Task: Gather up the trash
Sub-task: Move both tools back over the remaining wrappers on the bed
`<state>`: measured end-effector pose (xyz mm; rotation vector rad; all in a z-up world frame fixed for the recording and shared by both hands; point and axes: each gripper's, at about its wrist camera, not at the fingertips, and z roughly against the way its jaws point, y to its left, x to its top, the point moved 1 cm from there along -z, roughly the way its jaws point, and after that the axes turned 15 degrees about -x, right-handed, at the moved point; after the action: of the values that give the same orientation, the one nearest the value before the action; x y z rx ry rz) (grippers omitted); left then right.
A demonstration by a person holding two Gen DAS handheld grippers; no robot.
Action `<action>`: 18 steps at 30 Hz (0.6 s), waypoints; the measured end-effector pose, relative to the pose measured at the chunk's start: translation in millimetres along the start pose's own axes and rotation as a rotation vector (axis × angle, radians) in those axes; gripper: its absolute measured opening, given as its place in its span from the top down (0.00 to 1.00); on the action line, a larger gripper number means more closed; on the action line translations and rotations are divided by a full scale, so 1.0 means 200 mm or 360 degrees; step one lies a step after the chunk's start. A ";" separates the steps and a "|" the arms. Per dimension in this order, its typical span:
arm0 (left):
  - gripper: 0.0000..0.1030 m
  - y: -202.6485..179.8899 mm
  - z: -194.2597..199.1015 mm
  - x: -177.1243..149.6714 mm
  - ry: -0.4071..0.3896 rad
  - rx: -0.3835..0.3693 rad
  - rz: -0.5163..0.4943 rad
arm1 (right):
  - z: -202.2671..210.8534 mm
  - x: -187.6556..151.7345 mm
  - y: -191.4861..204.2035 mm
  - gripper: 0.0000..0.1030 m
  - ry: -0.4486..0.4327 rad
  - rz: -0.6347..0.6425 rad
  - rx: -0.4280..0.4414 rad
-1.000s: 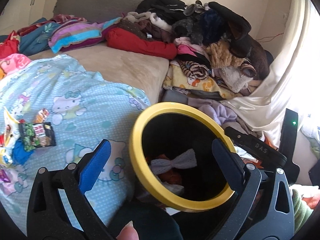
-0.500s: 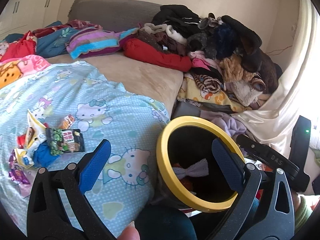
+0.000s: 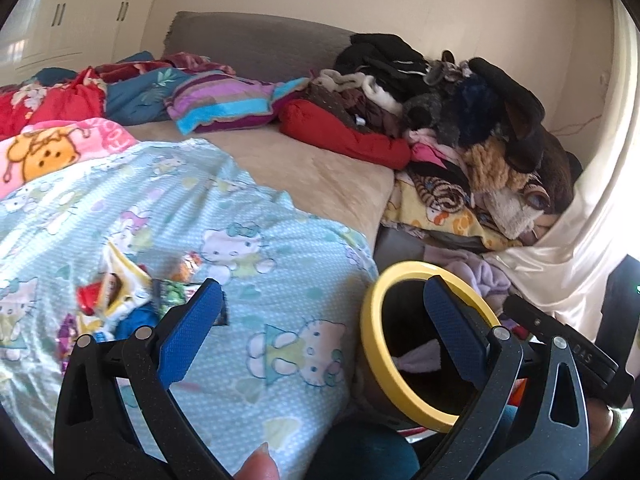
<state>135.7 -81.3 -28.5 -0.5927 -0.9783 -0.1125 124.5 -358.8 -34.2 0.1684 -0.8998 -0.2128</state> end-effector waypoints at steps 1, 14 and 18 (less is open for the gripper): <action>0.10 0.02 0.01 0.01 -0.0008 0.0011 0.0004 | 0.00 0.00 0.01 0.19 -0.0001 0.0004 0.0005; 0.10 0.28 0.21 0.08 -0.0104 0.0147 0.0100 | 0.02 -0.04 0.30 0.15 0.0006 0.0120 0.0107; 0.10 0.37 0.26 0.08 -0.0124 0.0193 0.0133 | 0.01 -0.06 0.38 0.15 0.0019 0.0174 0.0130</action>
<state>131.4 11.3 -25.7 -0.5285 -1.0265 0.0445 124.2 -282.6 -23.7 0.1957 -0.9034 -0.0736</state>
